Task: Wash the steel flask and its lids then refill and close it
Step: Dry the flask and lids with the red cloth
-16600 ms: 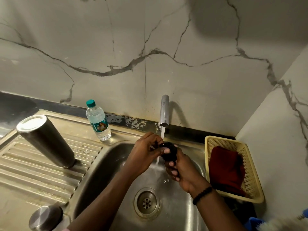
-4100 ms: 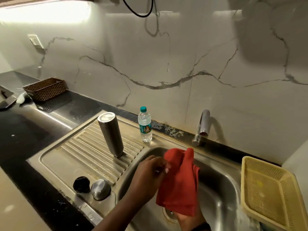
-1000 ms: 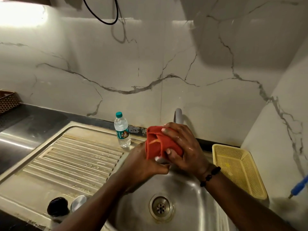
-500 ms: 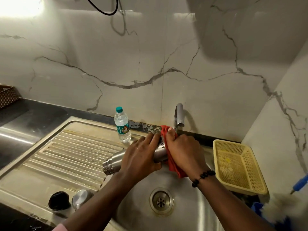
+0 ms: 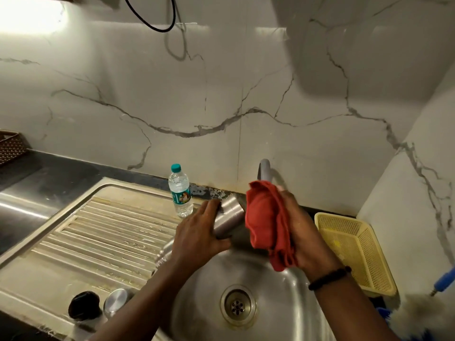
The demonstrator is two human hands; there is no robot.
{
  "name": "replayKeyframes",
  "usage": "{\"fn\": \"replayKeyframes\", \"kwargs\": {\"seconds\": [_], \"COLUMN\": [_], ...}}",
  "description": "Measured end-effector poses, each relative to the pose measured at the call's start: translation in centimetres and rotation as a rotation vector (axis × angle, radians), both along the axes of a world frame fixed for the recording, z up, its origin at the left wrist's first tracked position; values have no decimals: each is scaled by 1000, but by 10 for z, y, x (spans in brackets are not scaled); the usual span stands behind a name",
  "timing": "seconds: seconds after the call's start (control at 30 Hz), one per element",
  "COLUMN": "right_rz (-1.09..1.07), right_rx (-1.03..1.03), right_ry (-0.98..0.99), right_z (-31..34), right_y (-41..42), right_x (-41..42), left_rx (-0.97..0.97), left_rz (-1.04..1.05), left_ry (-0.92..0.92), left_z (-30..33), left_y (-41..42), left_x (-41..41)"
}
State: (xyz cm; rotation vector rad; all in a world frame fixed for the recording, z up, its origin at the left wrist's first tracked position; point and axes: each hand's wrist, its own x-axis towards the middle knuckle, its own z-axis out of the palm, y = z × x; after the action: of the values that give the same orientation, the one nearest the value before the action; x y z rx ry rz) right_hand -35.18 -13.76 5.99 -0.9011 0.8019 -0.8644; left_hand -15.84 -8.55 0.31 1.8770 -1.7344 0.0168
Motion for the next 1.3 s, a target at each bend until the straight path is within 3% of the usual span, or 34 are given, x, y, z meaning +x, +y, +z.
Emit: {"fn": "replayKeyframes", "kwargs": {"seconds": [0.1,0.27,0.5,0.63,0.83,1.0,1.13,1.3], "right_rz": [64,-58,-122,-73,-62,149,107,173], "right_rx": [106,138,49,-113,-284,-369,-569,-657], "right_ry": [-377,-478,-201,-20,-21,105,244,278], "right_z": [-15,-35,-40,-38,-26,-25,-22,-45], "right_y": [0,5,8,6,0,5,16,37], "right_x": [-14,-16,1,12,23,34,49,44], "left_rx": [-65,-105,-87,-105,-136,-171,-212,-347], "left_rz": [28,36,-8,-29,-33,-128,-162,-65], "left_ry": [482,905,1019,1124,1269,1218,1203,1448], "left_z": [7,3,-2,0,14,22,23,32], "left_y": [0,-5,-3,-4,-6,-10,-13,-17], "left_x": [-2,-6,-14,-18,-23,-29,-34,-26]}}
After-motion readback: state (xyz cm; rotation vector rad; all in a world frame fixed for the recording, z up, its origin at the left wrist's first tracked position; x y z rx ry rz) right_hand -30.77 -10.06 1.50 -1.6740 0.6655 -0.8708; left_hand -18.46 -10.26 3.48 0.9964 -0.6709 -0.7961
